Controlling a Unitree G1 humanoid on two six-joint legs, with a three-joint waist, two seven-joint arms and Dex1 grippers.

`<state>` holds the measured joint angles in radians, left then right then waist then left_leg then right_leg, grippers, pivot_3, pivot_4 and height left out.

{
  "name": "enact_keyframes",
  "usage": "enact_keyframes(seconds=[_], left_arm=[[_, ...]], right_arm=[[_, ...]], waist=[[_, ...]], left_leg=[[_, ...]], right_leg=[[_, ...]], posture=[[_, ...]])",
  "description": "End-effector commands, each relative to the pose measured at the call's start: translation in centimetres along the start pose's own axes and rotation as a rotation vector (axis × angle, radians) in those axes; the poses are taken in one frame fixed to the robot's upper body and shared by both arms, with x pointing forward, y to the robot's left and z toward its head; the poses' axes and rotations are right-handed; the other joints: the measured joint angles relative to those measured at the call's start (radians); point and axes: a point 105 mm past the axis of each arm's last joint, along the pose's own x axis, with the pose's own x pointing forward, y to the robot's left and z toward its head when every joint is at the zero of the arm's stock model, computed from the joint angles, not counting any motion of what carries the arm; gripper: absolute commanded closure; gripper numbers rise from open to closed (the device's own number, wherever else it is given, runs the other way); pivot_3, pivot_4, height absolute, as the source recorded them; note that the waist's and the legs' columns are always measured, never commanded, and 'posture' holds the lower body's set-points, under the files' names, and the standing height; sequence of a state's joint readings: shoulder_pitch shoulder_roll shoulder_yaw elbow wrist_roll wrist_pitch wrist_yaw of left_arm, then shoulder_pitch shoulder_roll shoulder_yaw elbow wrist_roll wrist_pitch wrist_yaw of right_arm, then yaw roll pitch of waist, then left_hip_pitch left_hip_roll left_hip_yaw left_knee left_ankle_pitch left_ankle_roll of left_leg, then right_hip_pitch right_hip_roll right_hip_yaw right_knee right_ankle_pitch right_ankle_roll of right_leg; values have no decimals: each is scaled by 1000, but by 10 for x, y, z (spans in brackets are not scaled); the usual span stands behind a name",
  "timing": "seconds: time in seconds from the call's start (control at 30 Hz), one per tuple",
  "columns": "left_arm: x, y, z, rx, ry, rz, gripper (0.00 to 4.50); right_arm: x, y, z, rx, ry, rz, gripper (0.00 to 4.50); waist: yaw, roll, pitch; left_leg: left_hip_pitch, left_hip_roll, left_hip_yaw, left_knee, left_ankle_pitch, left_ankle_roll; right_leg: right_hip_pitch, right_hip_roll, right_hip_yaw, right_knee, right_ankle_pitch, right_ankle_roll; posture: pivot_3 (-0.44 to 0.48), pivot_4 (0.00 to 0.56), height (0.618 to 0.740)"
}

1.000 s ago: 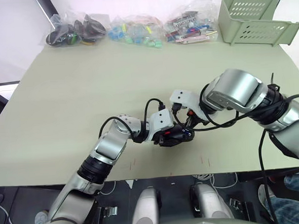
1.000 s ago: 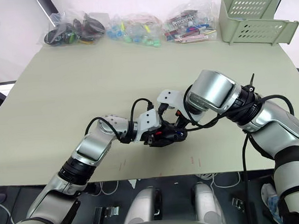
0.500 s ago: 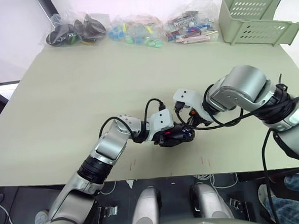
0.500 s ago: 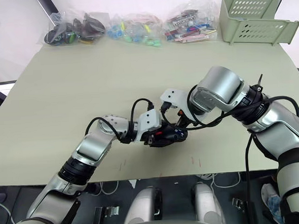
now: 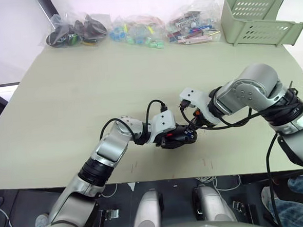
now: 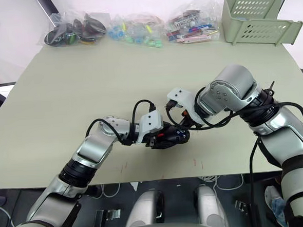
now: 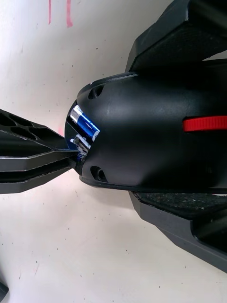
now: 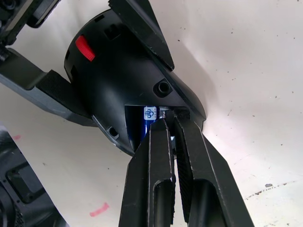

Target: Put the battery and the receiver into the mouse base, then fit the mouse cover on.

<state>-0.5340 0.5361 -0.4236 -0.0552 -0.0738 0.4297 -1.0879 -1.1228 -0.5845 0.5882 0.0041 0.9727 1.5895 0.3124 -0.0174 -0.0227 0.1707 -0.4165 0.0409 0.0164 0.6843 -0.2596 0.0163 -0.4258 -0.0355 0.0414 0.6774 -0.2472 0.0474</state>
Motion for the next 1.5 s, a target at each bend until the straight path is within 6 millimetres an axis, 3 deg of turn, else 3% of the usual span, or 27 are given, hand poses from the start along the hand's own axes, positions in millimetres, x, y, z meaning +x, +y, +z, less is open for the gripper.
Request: enact_keyframes(seconds=[0.03,0.63,1.17,1.5], left_arm=[[-6,5,-3,7,20,21,1493],[-6,6,-2,11,24,22,1493],[-6,5,-2,12,22,24,1493],[-6,6,-2,13,22,22,1493]], right_arm=[[5,-3,-11,35,49,-11,4500],[3,-6,-27,-29,108,-77,4500],[3,-5,-26,-57,115,-75,4500],[-2,-6,-14,-55,74,-80,4500]], waist=[[0,0,0],[1,0,0],[2,0,0],[1,0,0]], left_leg=[[0,0,0,0,0,0],[-1,0,0,-1,0,0],[-1,0,0,-2,0,0],[-1,0,0,-2,0,0]], right_leg=[[0,0,0,0,0,0],[0,0,0,-2,0,0],[0,0,0,-3,0,0],[0,0,0,-3,0,0]], posture=[[0,150,740],[0,150,740],[0,150,740],[0,150,740]])
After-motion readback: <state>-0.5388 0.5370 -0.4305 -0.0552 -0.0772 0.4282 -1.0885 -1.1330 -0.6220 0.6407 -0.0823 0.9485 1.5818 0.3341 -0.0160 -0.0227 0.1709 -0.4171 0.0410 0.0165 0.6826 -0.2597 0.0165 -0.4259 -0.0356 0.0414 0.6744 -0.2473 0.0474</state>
